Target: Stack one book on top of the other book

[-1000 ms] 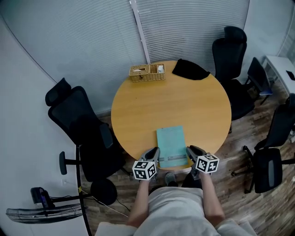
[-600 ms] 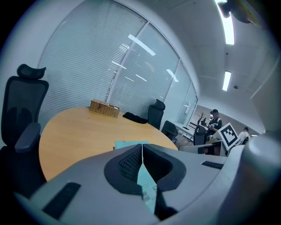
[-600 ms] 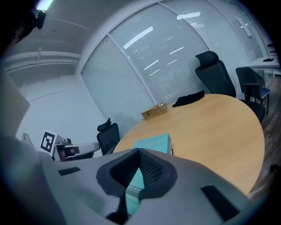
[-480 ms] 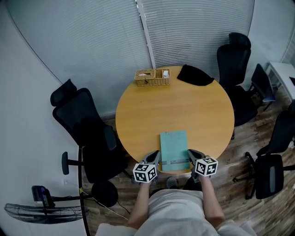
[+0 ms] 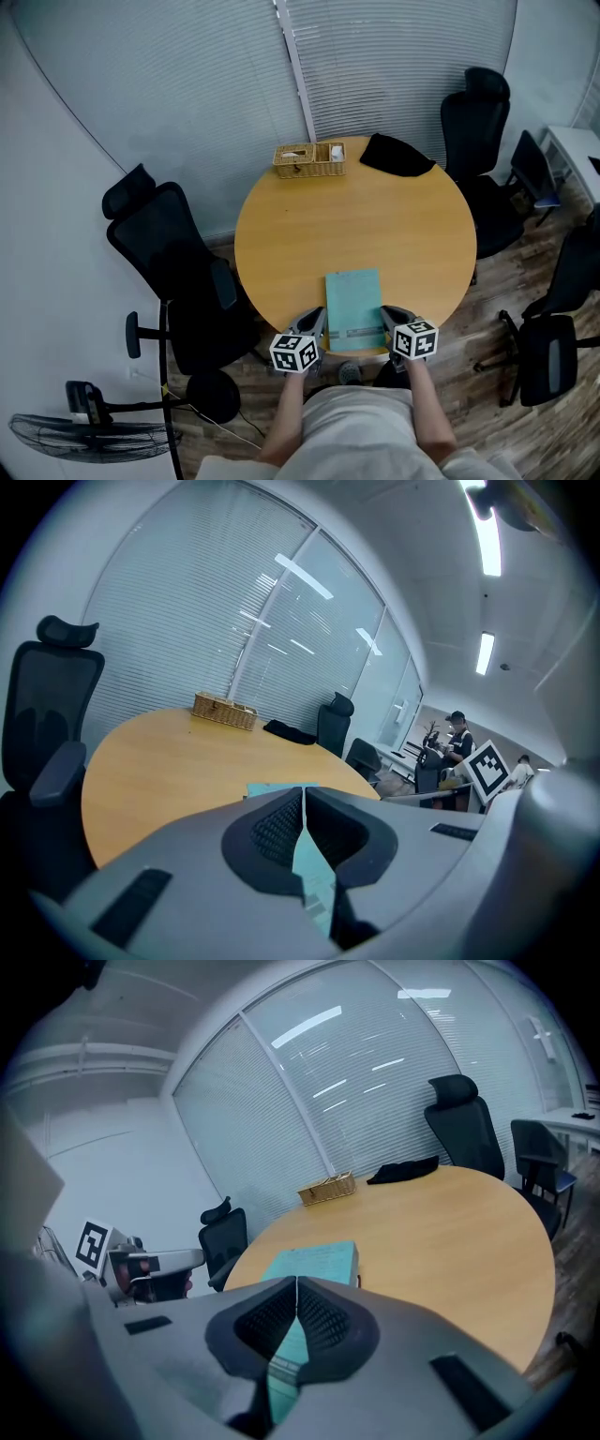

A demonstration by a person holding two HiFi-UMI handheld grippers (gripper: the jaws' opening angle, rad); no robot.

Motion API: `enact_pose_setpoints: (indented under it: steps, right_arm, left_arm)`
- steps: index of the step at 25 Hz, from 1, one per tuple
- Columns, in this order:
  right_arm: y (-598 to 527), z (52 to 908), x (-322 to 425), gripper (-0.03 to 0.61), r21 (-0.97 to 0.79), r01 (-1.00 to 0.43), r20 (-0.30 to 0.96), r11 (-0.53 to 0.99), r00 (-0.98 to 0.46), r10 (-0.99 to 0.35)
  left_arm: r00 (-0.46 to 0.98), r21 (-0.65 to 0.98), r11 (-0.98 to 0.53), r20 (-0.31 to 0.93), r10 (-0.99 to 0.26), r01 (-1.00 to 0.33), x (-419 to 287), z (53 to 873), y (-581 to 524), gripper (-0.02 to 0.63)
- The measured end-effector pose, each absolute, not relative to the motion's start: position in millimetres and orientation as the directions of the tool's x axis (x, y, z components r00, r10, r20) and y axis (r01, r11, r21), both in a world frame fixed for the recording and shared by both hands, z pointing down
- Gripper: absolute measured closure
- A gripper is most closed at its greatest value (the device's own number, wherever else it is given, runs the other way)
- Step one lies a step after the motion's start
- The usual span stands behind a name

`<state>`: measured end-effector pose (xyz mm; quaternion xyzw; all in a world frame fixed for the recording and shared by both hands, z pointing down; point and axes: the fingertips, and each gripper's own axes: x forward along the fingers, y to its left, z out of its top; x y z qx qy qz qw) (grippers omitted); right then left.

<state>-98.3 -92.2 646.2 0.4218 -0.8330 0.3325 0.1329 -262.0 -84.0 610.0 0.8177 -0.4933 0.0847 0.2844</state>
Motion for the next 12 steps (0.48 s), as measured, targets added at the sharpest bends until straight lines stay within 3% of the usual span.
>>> enact_pose_setpoints:
  steps: [12]
  right_arm:
    - [-102,642,-107,0.558,-0.431,-0.784,0.491,0.448,-0.62,-0.612]
  left_arm:
    - [0.453,0.37,-0.303,0.439,-0.776,-0.878,-278,616,-91,0.58]
